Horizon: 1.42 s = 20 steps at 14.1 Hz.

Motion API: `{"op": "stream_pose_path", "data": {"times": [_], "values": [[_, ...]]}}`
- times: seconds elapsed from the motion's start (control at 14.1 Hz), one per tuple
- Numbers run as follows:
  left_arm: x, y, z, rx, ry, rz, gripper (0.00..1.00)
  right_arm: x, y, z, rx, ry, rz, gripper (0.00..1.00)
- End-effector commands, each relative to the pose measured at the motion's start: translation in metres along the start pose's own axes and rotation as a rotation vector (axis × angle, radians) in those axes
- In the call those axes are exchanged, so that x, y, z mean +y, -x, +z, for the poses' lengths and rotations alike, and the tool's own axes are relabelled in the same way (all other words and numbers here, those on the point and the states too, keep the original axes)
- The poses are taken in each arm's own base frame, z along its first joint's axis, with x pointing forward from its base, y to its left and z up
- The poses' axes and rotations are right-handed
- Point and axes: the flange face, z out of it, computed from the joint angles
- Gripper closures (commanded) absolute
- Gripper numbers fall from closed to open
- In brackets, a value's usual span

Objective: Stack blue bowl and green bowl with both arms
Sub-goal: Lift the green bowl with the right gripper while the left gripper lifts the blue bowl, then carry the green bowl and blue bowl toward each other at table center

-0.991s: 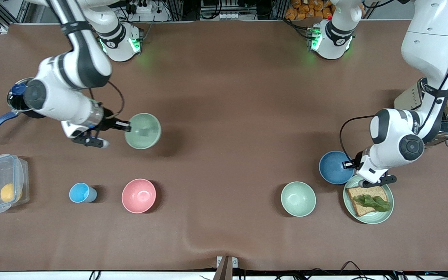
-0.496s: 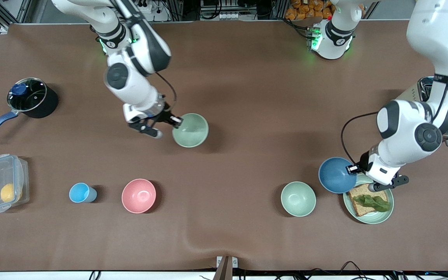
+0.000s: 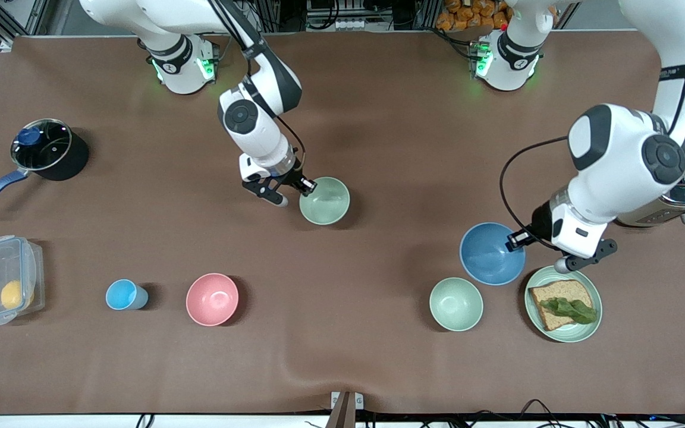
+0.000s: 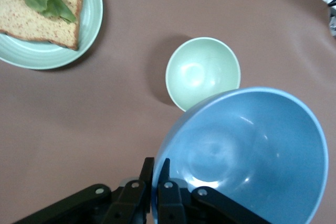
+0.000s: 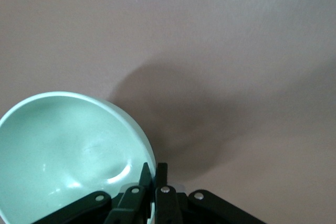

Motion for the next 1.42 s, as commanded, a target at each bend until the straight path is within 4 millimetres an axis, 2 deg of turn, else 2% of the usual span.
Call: {"op": "stream_pose_path", "data": {"times": [0.0,0.21,0.28,0.5,0.57,0.64,0.71,0.92,1.2,1.27,1.35], "values": [[0.001,0.01,-0.01,-0.014,0.009,-0.051,1.0,-0.01,0.024,0.009,0.0,-0.002,0.041,1.0],[-0.001,0.012,-0.006,-0.039,-0.006,-0.074,1.0,-0.011,0.035,0.018,0.002,-0.003,0.054,1.0],[-0.002,0.012,-0.003,-0.043,-0.008,-0.08,1.0,-0.009,0.036,0.023,0.0,0.005,0.054,0.93],[0.01,0.029,0.01,-0.096,-0.035,-0.099,1.0,-0.006,0.039,0.033,-0.003,0.021,0.05,0.53],[0.009,0.032,0.012,-0.112,-0.048,-0.105,1.0,-0.006,0.036,0.032,0.0,0.019,0.055,0.35],[0.007,0.036,0.015,-0.142,-0.074,-0.111,1.0,-0.005,0.033,0.032,0.001,0.022,0.065,0.03],[0.005,0.04,0.016,-0.168,-0.093,-0.113,1.0,-0.005,0.032,0.031,0.002,0.021,0.069,0.0],[0.007,0.063,0.029,-0.227,-0.144,-0.119,1.0,-0.009,0.012,0.018,-0.018,0.042,0.107,0.0],[0.033,0.102,0.043,-0.252,-0.169,-0.171,1.0,-0.025,-0.039,-0.014,-0.092,0.134,0.332,0.0],[0.043,0.113,0.047,-0.252,-0.163,-0.188,1.0,-0.024,-0.045,-0.013,-0.107,0.148,0.371,0.0],[0.053,0.125,0.054,-0.242,-0.149,-0.207,1.0,-0.015,-0.062,-0.012,-0.128,0.143,0.433,0.0]]}}
